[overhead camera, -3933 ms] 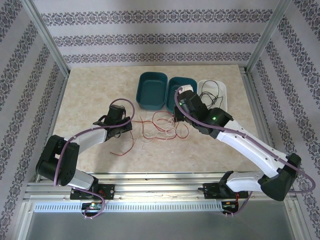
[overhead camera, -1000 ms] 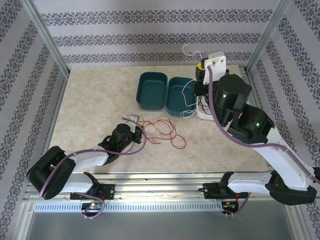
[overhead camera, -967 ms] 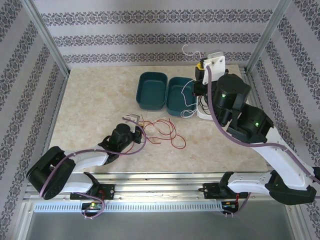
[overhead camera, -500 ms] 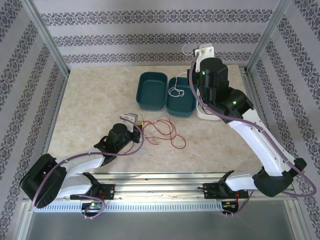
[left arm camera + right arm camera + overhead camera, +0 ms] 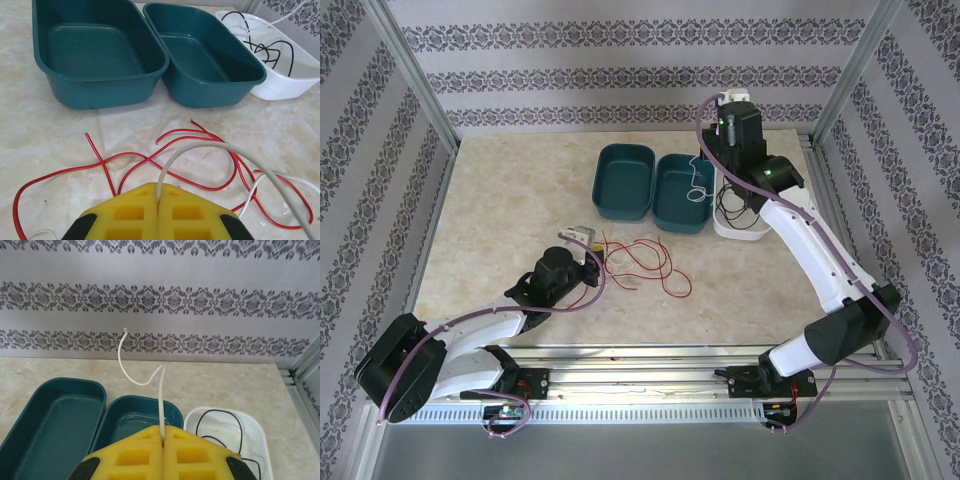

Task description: Untangle the cables

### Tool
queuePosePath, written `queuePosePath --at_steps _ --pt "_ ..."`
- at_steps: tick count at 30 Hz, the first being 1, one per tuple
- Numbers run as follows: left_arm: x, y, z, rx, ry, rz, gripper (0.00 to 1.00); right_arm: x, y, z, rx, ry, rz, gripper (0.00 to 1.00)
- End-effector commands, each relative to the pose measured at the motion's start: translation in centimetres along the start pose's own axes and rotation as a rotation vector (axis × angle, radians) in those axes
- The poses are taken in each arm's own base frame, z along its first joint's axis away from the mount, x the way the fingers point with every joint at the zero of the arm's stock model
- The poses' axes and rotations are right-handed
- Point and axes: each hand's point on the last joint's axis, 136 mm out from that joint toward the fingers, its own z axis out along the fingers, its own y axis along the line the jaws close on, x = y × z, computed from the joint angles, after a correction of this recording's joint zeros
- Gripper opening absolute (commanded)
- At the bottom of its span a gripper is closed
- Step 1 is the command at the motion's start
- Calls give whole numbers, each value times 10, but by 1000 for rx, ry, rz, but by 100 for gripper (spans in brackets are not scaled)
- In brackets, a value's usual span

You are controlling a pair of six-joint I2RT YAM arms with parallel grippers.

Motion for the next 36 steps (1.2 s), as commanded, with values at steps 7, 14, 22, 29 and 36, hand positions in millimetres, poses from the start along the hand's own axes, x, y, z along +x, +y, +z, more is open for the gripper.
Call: queuePosePath --at_steps 7,14,22,29,36 --pt "-9 -7 -2 22 -5 9 0 15 8 30 -36 45 51 0" --pt "-7 -7 -2 24 -4 9 0 34 14 51 -41 99 55 0" --pt "-7 -9 -2 34 -9 2 0 64 10 72 -21 178 59 0" --pt "-7 -9 -1 37 -8 -3 0 93 9 88 -15 257 61 0" --pt "-9 -10 -2 40 -12 -10 0 113 11 99 -15 317 52 0"
